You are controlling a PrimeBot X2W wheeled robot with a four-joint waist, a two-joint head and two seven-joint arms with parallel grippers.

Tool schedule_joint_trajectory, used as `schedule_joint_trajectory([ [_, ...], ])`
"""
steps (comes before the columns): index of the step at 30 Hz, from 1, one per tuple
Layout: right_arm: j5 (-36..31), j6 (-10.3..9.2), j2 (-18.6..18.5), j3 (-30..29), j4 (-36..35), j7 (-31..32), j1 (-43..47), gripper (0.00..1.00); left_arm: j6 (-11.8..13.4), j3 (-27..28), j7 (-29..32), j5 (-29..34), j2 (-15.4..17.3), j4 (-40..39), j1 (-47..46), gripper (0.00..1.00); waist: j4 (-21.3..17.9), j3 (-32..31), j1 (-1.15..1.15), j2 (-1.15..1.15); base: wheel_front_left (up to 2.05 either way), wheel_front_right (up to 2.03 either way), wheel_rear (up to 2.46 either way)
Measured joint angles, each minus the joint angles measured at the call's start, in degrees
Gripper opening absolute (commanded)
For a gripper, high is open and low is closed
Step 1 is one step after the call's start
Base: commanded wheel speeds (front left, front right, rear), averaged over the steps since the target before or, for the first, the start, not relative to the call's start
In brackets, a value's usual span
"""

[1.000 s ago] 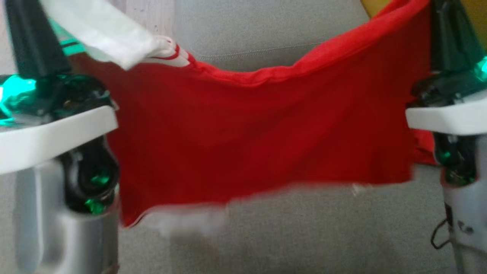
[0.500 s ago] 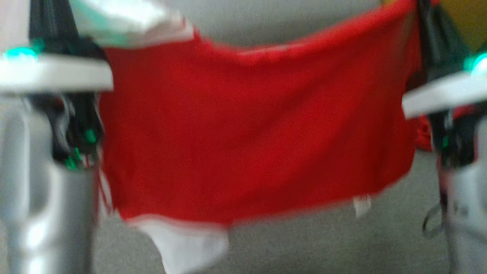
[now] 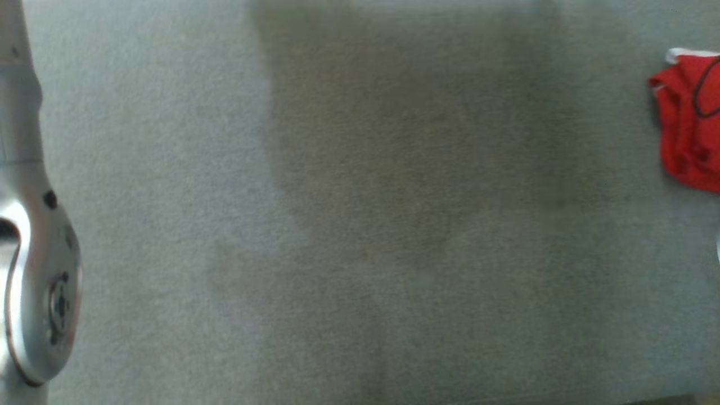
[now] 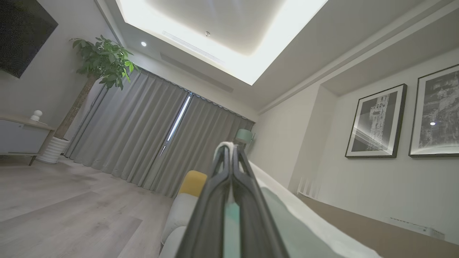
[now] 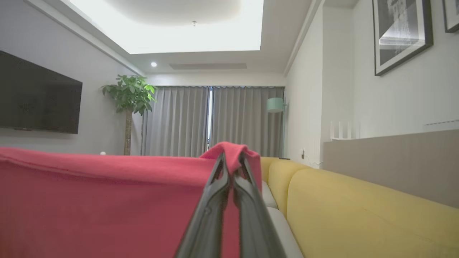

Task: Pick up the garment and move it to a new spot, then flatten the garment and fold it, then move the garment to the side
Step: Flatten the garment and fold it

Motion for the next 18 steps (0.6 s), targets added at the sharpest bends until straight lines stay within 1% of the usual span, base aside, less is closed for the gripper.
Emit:
schedule_joint_trajectory([
  [2, -0.25, 0.00, 0.20, 0.68, 3.80, -1.27, -0.63, 0.00, -1.33, -0.63, -1.83, 0.14, -0.29, 3.44, -0.33, 0.00, 0.84, 0.80, -0.01, 0.00, 0.00, 0.00, 0.00],
  [5, -0.24, 0.00, 0.31, 2.37, 8.26, -2.02, -0.08, 0.00, -2.48, -0.93, -3.46, 0.34, -0.80, 7.94, 0.34, 0.00, 1.81, 1.76, -0.02, 0.00, 0.00, 0.00, 0.00],
  [8, 0.31, 0.00, 0.27, 4.07, 11.85, -2.16, 2.53, 0.00, -3.42, -1.54, -4.59, 0.33, -1.94, 11.47, 3.00, 0.00, 2.74, 2.43, -0.02, 0.00, 0.00, 0.00, 0.00],
  [13, 3.07, 0.00, 0.25, 9.21, 18.53, -2.31, 11.58, 0.00, -4.45, -3.58, -5.47, 0.23, -3.16, 14.83, 12.98, 0.00, 3.92, 1.80, -0.02, 0.00, 0.00, 0.00, 0.00],
  [16, 5.97, 0.00, 0.02, 12.26, 21.45, -1.22, 16.38, 0.00, -4.48, -4.57, -5.48, 0.22, -3.04, 14.74, 19.80, 0.00, 4.30, 0.32, -0.03, 0.00, 0.00, 0.00, 0.00],
  [18, 7.82, 0.00, -0.41, 14.64, 22.13, -0.03, 18.79, 0.00, -4.48, -5.30, -5.49, 0.13, -2.89, 12.83, 24.47, 0.00, 4.47, -0.96, -0.03, 0.00, 0.00, 0.00, 0.00],
])
